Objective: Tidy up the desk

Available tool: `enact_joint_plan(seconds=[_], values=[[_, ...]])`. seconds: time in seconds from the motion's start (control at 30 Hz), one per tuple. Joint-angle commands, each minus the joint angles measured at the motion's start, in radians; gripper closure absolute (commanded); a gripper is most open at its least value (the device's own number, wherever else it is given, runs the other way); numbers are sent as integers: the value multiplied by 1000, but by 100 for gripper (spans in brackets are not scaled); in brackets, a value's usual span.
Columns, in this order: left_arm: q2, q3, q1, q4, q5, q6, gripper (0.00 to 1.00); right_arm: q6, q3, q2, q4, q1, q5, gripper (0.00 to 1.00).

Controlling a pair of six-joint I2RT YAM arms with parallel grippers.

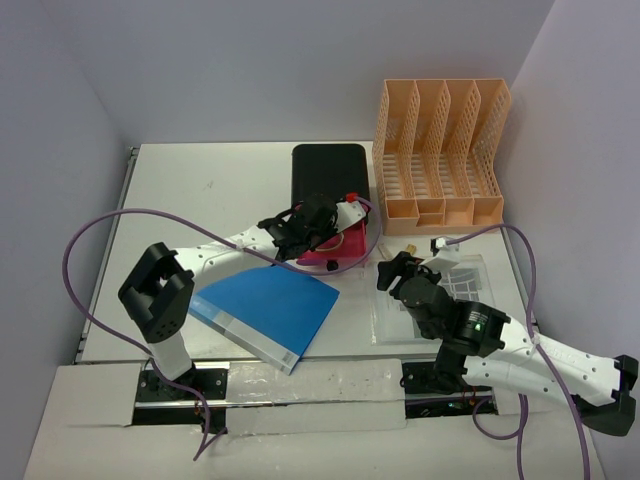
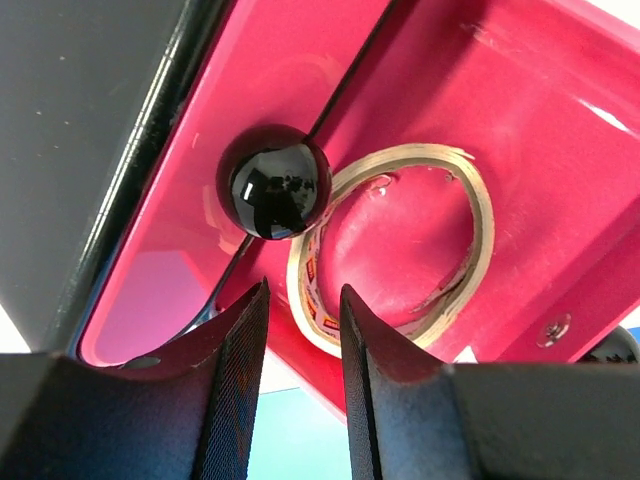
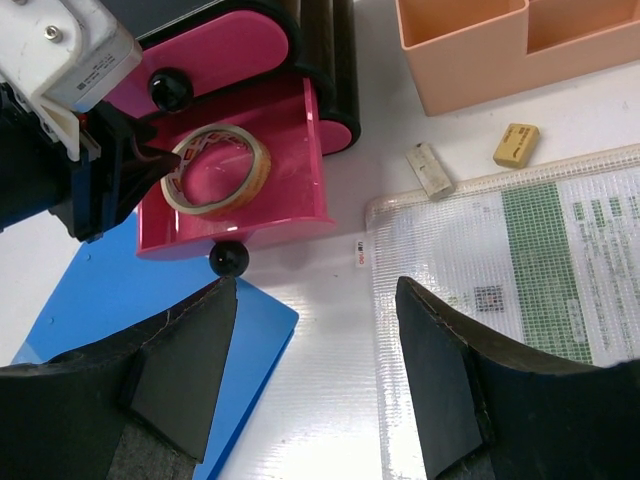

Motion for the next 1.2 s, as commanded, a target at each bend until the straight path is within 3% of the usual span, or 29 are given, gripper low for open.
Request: enact_joint_plan(seconds=[0.0, 0.3, 0.4, 0.43, 0.53, 0.6, 0.73, 0.9, 1.17], values=[[-91, 81, -7, -59, 68, -55, 59, 12, 17, 4, -4, -6, 27, 28], [-380, 58, 42, -196, 105, -124, 56, -27, 35, 27, 25, -7, -62, 28], [-529, -14, 317, -257, 215, -147, 49, -21, 40, 47, 21, -7, -83, 28], [-570, -43, 477, -292, 244, -153, 44, -18, 40, 50, 16, -7, -90, 28], [-612, -149, 709, -335, 264, -97, 42, -19, 47, 49, 13, -9, -109, 28], [-631, -268, 974, -336, 347, -33, 41, -29, 57, 43, 13, -8, -119, 28], [-568, -369, 1294, -370, 488, 70, 41, -37, 70, 41, 8, -10, -135, 28], [-496, -449, 1569, -368, 586, 171, 49, -24, 75, 53, -3, -10, -156, 28], [-486, -546, 1659, -331, 622, 238, 54, -1, 78, 53, -30, -12, -154, 28]])
